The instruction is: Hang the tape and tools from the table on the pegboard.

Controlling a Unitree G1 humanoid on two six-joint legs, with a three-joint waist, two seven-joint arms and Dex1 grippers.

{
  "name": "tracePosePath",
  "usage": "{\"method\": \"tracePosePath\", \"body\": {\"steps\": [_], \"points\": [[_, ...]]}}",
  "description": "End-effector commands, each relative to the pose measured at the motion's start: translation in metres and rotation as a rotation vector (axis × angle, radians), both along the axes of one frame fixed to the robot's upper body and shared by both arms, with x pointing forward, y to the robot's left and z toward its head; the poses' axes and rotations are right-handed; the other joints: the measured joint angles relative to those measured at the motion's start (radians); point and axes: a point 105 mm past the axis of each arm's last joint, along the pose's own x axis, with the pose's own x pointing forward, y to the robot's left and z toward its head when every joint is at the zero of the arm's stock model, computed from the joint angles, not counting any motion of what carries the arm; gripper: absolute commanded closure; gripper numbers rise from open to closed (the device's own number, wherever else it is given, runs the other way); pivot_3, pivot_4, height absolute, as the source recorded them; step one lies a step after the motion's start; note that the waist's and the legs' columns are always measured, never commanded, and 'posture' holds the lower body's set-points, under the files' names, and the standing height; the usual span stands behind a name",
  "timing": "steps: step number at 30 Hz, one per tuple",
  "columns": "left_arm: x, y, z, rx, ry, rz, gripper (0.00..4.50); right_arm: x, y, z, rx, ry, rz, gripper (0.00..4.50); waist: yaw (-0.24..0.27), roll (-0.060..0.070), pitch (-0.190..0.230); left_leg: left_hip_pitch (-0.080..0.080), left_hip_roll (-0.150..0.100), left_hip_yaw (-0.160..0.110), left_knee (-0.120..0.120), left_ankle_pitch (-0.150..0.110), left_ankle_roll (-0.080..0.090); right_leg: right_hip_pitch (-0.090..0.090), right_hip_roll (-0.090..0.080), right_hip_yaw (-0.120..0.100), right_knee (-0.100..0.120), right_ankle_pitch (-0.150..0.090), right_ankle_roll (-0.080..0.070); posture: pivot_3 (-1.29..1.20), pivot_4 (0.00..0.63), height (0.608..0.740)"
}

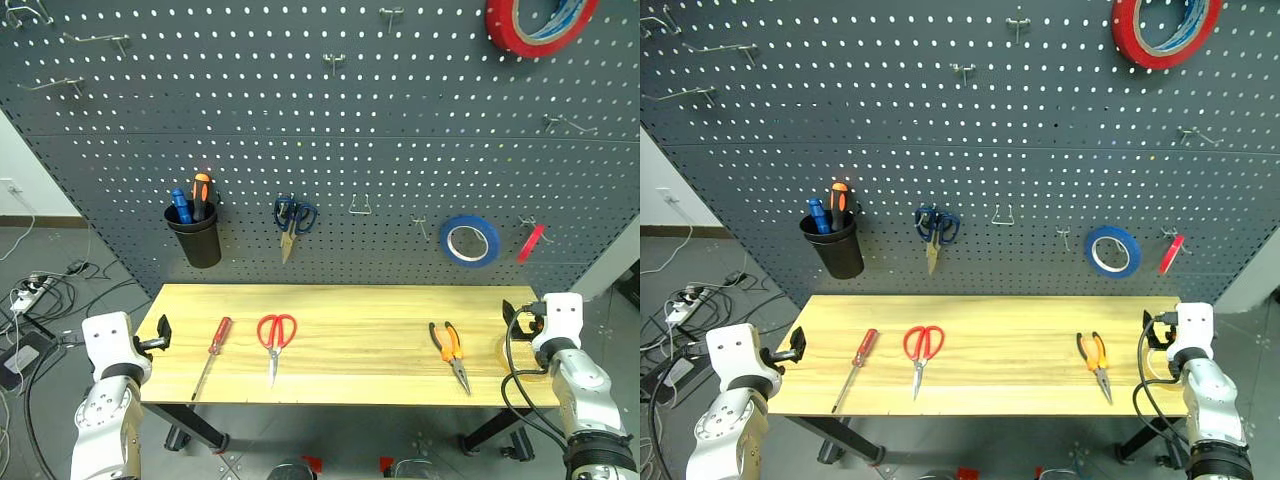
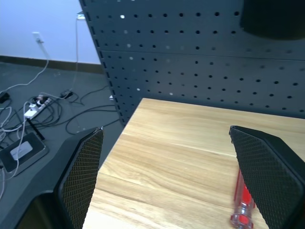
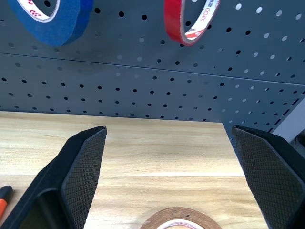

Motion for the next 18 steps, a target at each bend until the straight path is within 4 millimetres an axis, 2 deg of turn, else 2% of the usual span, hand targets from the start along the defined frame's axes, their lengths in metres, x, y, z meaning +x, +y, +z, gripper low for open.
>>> {"method": "tracePosePath", "body": {"steps": [1, 8, 18], "points": [[0.004, 0.001, 0.019, 0.056, -0.050, -0.020, 0.05, 0.009, -0.002, 0.023, -0.019, -0.083, 0.006, 0.00, 0.000, 0.000, 0.000, 0.000, 0.000, 0.000, 0.000, 0.000, 0.000, 0.000, 0.000, 0.000, 0.000, 0.000, 0.000, 0.04, 0.000, 0.740], [-0.006, 0.012, 0.016, 0.086, -0.027, 0.040, 0.05, 0.008, -0.032, 0.034, -0.044, -0.117, -0.122, 0.00, 0.001, 0.000, 0.000, 0.000, 0.000, 0.000, 0.000, 0.000, 0.000, 0.000, 0.000, 0.000, 0.000, 0.000, 0.000, 0.04, 0.000, 0.740], [-0.010, 0.019, 0.019, 0.112, -0.030, 0.079, 0.05, 0.009, -0.054, 0.044, -0.063, -0.130, -0.168, 0.00, 0.001, 0.000, 0.001, 0.000, 0.000, 0.001, 0.000, 0.000, 0.000, 0.000, 0.000, 0.001, 0.000, 0.000, 0.000, 0.04, 0.000, 0.740]]}}
